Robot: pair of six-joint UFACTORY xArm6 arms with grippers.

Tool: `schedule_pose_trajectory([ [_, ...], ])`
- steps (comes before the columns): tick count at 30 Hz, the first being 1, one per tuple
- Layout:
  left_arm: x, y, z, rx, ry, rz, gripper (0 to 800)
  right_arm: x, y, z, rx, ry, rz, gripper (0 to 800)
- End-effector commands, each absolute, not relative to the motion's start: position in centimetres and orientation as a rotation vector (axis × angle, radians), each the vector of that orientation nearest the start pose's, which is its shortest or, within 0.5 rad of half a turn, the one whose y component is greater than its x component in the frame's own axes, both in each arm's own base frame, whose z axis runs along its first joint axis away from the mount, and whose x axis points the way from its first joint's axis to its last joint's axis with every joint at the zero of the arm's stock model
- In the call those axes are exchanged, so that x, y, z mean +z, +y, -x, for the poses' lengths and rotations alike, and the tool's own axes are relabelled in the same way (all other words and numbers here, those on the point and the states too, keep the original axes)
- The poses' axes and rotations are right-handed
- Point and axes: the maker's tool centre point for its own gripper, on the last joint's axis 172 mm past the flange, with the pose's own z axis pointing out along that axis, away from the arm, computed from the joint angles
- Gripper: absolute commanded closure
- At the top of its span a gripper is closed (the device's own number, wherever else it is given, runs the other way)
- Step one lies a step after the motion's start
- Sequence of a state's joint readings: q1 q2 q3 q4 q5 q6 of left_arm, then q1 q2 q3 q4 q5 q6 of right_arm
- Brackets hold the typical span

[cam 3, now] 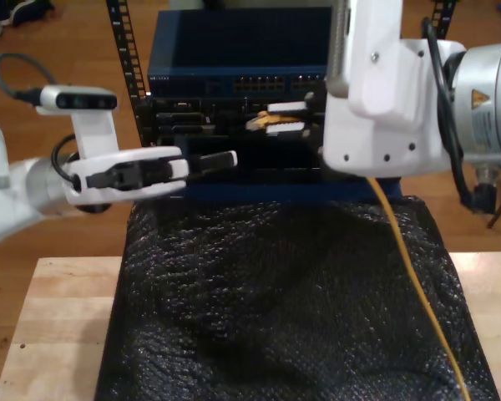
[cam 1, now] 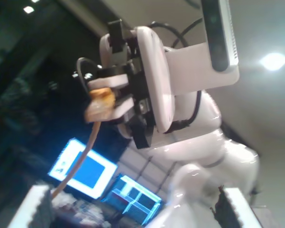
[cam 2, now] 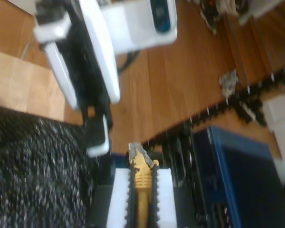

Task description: Grab the cable and plug it in

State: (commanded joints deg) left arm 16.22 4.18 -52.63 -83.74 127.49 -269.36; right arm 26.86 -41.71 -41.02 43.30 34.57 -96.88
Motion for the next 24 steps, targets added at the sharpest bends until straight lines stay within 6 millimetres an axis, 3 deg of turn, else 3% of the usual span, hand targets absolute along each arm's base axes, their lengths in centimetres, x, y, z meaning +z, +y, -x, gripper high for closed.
schedule_pose_trajectory([
  [10,38.1,-16.4,-37.2,0.521,-0.9,-1.312,5,42.1,22.0,-40.2,1.484,2.034,-1.999,800],
  [13,35.9,-15.7,-37.9,0.503,-0.95,-1.409,5,40.7,20.2,-40.7,1.433,2.015,-2.075,800],
  [20,31.9,-12.5,-37.8,0.444,-1.176,-1.615,3,38.7,16.2,-41.2,1.343,1.944,-2.244,800],
  [24,29.7,-9.2,-37.7,0.425,-1.375,-1.738,3,37.2,15.8,-41.3,1.297,1.95,-2.293,800],
])
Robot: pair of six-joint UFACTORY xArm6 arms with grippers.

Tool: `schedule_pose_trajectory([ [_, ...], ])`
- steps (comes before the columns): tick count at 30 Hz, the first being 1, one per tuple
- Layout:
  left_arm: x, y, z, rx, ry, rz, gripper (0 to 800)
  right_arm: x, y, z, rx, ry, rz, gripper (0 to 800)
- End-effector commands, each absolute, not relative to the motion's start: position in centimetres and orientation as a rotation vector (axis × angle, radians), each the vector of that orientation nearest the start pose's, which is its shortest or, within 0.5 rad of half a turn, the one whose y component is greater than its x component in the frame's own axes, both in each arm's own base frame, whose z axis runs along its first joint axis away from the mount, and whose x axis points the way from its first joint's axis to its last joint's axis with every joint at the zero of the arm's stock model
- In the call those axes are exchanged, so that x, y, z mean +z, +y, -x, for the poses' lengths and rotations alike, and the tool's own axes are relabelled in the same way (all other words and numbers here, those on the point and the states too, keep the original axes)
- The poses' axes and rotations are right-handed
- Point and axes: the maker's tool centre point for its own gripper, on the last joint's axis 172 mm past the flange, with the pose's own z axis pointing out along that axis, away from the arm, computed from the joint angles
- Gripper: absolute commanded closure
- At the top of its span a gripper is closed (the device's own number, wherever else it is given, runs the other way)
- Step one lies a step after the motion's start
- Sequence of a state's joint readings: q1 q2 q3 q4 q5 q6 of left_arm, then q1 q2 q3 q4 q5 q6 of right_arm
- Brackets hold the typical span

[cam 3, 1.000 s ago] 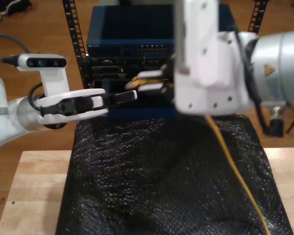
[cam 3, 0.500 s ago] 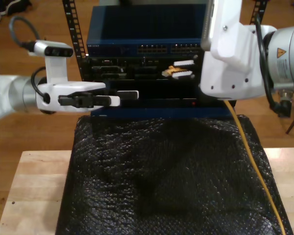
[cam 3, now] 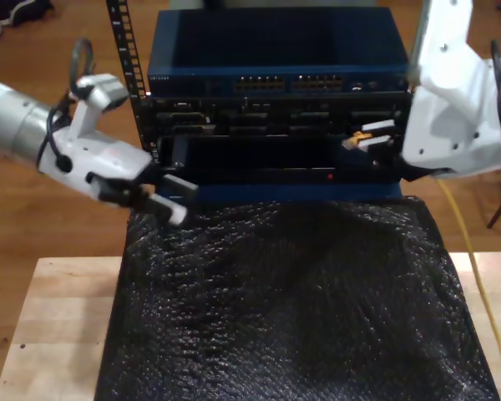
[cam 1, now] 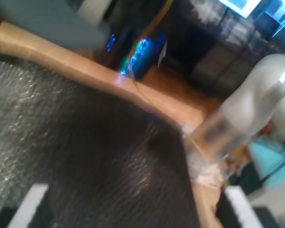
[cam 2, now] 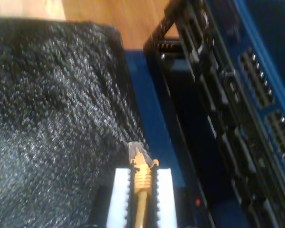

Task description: Grab the cable and plug it in

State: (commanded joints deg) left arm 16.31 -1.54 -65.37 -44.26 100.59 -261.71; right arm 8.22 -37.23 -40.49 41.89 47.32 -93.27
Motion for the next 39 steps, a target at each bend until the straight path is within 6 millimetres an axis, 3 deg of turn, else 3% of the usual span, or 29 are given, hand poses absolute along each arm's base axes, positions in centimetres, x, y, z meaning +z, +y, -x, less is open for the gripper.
schedule_pose_trajectory([
  [4,28.7,-6.3,-37.0,0.388,-1.53,-1.795,3,35.4,15.5,-41.3,-1.122,-1.796,2.128,800],
  [9,26.8,0.3,-35.6,0.305,-1.629,-1.88,2,33.8,15.0,-41.2,-1.053,-1.803,2.168,800],
  [13,26.0,4.6,-33.5,0.221,-1.741,-1.885,2,33.3,14.8,-41.1,-1.031,-1.799,2.177,800],
  [17,25.1,8.5,-29.9,0.157,-1.86,-1.834,2,32.6,14.8,-41.1,-1.002,-1.799,2.181,800],
  [22,24.2,11.3,-25.2,0.185,-1.959,-1.748,2,31.7,14.4,-41.1,-0.958,-1.779,2.207,800],
  [30,21.3,15.5,-17.3,0.265,-1.948,-1.671,2,31.1,14.4,-41.2,-0.934,-1.777,2.215,800],
  [39,18.0,16.0,-7.9,0.351,-1.911,-1.558,1,29.7,14.3,-40.9,-0.897,-1.767,2.22,800],
])
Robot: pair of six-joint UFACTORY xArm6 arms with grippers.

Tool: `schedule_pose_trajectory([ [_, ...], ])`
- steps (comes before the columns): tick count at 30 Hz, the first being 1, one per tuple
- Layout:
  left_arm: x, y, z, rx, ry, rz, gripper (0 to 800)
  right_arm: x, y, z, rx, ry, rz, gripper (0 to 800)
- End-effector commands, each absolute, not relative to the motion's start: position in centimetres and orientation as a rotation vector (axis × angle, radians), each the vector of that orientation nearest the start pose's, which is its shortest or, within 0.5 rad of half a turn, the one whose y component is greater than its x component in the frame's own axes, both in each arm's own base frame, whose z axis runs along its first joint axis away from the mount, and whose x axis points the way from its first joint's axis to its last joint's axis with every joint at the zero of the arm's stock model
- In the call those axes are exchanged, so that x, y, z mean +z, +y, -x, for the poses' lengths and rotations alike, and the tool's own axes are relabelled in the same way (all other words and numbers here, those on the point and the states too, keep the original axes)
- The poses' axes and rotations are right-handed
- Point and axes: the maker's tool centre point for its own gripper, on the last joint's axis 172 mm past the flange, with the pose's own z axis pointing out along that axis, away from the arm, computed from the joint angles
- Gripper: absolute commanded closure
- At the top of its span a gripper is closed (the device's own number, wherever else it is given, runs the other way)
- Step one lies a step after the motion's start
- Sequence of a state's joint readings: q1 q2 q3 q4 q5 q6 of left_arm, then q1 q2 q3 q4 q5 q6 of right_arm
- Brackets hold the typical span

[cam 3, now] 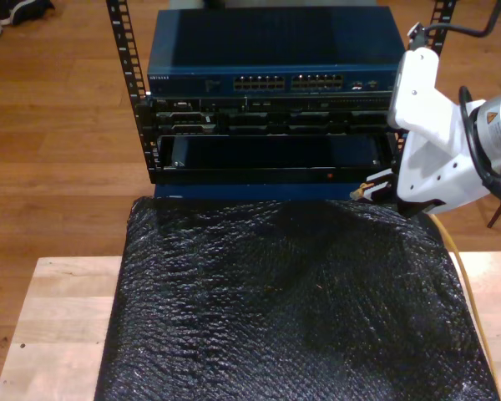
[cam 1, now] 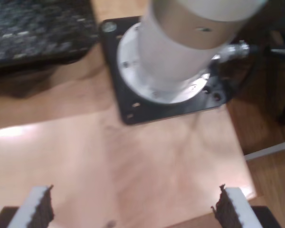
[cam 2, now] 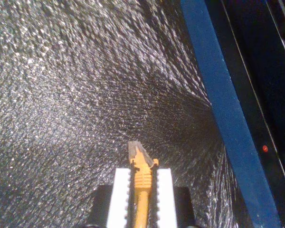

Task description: Grab the cable and plug it in

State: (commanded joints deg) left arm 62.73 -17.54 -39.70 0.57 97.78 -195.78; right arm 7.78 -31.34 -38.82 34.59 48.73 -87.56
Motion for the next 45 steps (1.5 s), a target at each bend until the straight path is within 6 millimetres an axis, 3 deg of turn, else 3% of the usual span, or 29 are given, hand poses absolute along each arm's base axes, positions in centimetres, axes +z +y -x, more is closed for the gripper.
schedule_pose_trajectory([
  [4,17.1,14.7,-5.5,0.405,-1.89,-1.541,1,29.2,14.2,-40.6,-0.883,-1.762,2.223,800],
  [9,16.4,12.8,-4.2,0.424,-1.875,-1.532,2,27.9,14.0,-40.0,-0.852,-1.757,2.227,800],
  [16,13.8,11.5,-3.3,0.422,-1.898,-1.566,1,26.8,13.9,-39.4,-0.826,-1.749,2.231,800],
  [22,11.7,11.5,-1.1,0.382,-1.906,-1.593,1,26.8,13.9,-39.3,-0.824,-1.749,2.231,800],
  [27,10.7,12.0,-0.5,0.398,-1.943,-1.625,1,26.4,13.8,-39.1,-0.815,-1.746,2.233,800],
  [34,6.7,12.1,-0.2,0.36,-2.03,-1.692,0,26.2,13.8,-39.0,-0.812,-1.749,2.233,800],
  [45,3.5,12.0,-0.4,0.34,-2.11,-1.722,0,25.6,13.4,-38.7,-0.789,-1.796,2.237,800],
])
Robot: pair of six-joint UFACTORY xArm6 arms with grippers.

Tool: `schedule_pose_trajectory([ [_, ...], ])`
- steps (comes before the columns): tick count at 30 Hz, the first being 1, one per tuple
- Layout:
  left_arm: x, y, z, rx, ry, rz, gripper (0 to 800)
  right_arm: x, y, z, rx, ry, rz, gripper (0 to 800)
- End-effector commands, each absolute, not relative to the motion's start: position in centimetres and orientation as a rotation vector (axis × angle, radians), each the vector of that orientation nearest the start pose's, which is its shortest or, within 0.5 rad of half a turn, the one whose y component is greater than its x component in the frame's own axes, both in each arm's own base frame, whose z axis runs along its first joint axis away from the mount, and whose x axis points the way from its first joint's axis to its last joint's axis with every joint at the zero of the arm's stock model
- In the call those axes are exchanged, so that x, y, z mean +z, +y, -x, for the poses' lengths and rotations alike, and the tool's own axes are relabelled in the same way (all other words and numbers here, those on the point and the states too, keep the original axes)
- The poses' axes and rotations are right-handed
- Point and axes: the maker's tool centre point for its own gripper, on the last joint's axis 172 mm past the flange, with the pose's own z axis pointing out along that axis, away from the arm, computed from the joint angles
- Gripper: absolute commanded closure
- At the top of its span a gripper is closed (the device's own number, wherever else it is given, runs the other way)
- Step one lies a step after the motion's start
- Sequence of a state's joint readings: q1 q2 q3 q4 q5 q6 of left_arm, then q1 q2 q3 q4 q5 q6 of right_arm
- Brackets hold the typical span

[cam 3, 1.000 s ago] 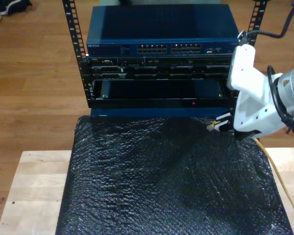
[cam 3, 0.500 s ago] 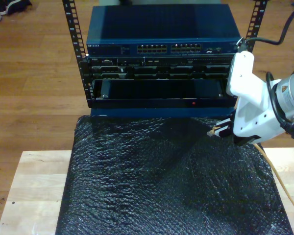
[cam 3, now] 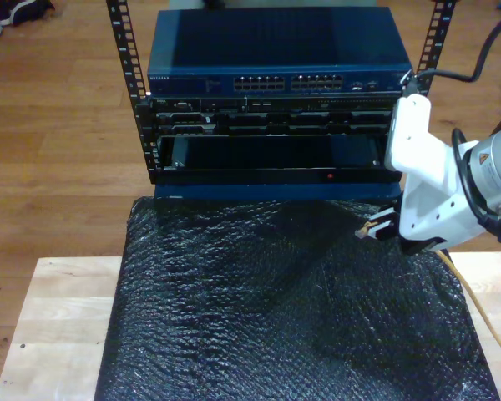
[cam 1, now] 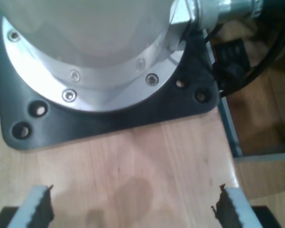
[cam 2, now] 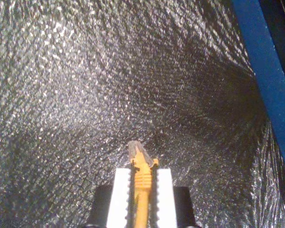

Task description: Grab the cable and plug it in

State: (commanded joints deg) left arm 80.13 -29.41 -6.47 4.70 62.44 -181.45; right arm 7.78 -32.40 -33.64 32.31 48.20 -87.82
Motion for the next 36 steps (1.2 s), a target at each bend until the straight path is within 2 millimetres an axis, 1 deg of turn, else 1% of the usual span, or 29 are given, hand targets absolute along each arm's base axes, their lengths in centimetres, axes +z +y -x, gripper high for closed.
schedule_pose_trajectory([
  [2,3.0,12.3,-0.4,-0.412,2.693,2.223,0,25.8,13.4,-39.0,-0.801,-1.798,2.241,800],
  [5,3.0,12.4,-0.4,-0.424,2.678,2.236,0,26.5,12.9,-40.2,-0.864,-1.812,2.266,800],
  [7,3.0,12.3,-0.4,-0.429,2.678,2.238,0,26.6,12.5,-40.9,-0.887,-1.848,2.285,800],
  [8,3.0,12.3,-0.4,-0.431,2.679,2.239,0,26.5,12.3,-41.2,-0.886,-1.88,2.29,800],
  [10,3.0,12.3,-0.4,-0.431,2.679,2.239,0,25.2,12.1,-41.4,-0.849,-1.929,2.297,800],
  [11,3.0,12.3,-0.4,-0.429,2.678,2.238,0,24.9,12.3,-41.6,-0.846,-1.948,2.294,800],
  [14,3.0,12.3,-0.4,-0.429,2.678,2.238,0,24.1,12.9,-42.1,-0.878,-1.987,2.293,800],
  [17,3.0,12.3,-0.4,-0.431,2.679,2.239,0,23.3,12.8,-42.6,-0.917,-2.01,2.314,800],
  [19,3.0,12.3,-0.4,-0.428,2.677,2.237,0,23.0,13.4,-42.7,-0.937,-2.073,2.296,800],
  [22,3.0,12.4,-0.4,-0.428,2.677,2.237,0,23.4,14.6,-43.1,-1.002,-2.187,2.255,800],
  [27,3.0,12.3,-0.4,-0.429,2.678,2.238,0,23.3,13.8,-43.9,-1.098,-2.229,2.283,800],
  [33,3.0,12.4,-0.4,-0.428,2.677,2.237,0,25.0,13.4,-45.3,-1.209,-2.3,2.28,800],
  [34,3.0,12.4,-0.4,-0.428,2.677,2.237,0,25.0,13.3,-45.4,-1.224,-2.31,2.282,800],
  [36,3.0,12.3,-0.4,-0.429,2.678,2.238,0,25.8,12.8,-46.0,-1.281,-2.311,2.297,800],
])
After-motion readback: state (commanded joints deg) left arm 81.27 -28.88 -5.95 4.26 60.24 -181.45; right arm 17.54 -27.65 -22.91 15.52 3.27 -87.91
